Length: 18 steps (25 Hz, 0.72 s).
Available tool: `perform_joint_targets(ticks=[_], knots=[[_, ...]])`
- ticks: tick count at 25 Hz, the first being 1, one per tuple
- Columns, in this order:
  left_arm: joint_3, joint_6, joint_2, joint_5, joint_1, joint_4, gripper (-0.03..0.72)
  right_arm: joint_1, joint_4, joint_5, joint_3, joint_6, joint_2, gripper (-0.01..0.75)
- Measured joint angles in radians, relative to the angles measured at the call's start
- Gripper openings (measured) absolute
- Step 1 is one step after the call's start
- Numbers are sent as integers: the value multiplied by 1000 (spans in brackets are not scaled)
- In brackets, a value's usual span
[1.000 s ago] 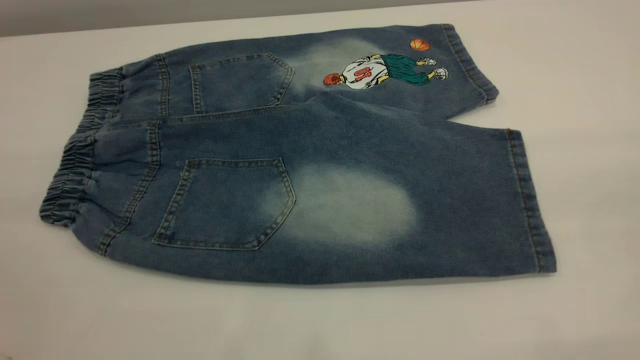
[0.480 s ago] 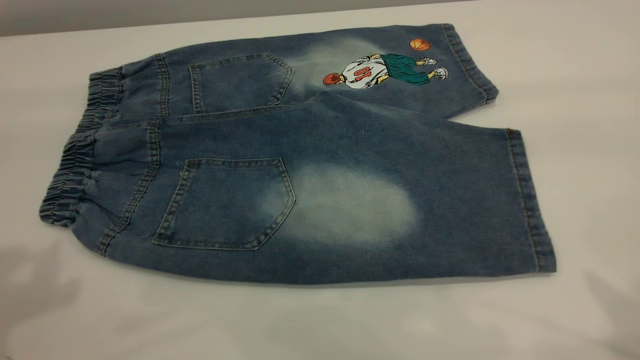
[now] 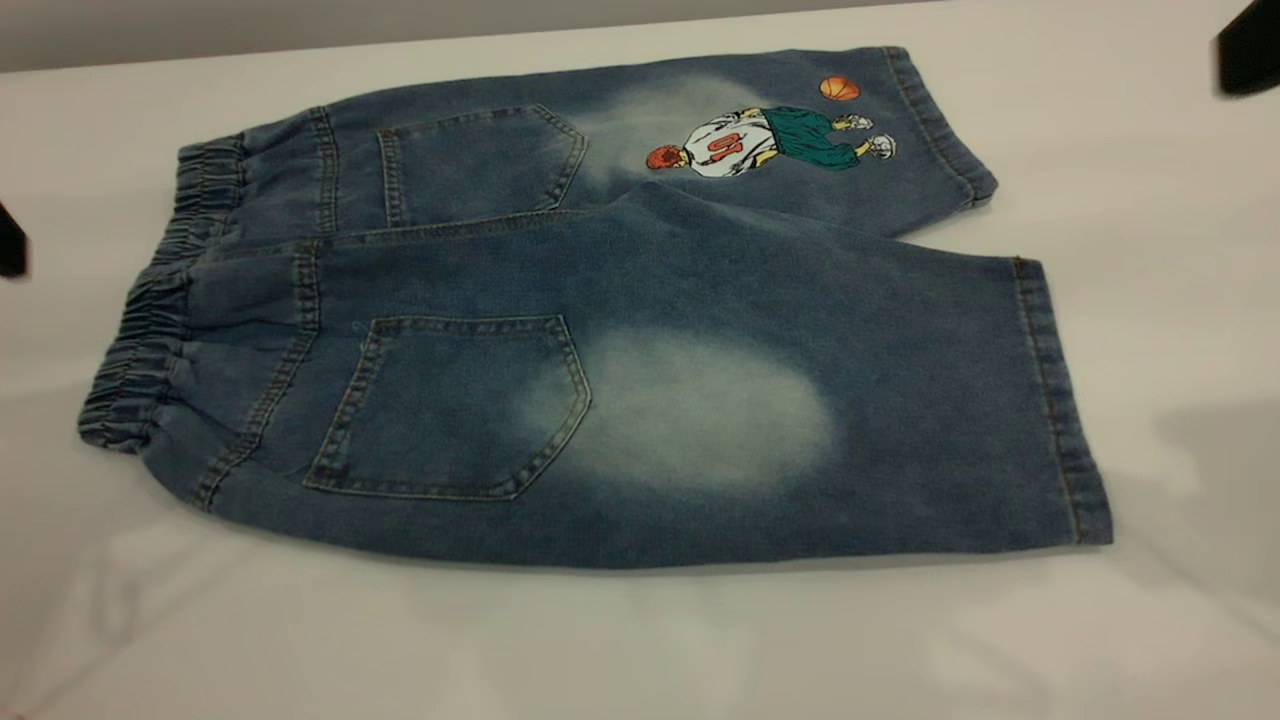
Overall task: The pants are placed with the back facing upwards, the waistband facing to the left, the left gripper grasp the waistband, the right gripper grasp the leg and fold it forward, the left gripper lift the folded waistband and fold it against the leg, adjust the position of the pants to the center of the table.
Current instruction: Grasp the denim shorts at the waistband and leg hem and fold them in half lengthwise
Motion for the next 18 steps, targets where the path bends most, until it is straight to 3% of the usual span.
perform_joint_targets(ticks=[9, 18], knots=[[-145, 3, 240, 0, 1, -10, 498, 0, 238, -11, 0, -245, 149, 531], [-274, 5, 437, 88, 1, -19, 498, 0, 268, -32, 0, -291, 151, 531]])
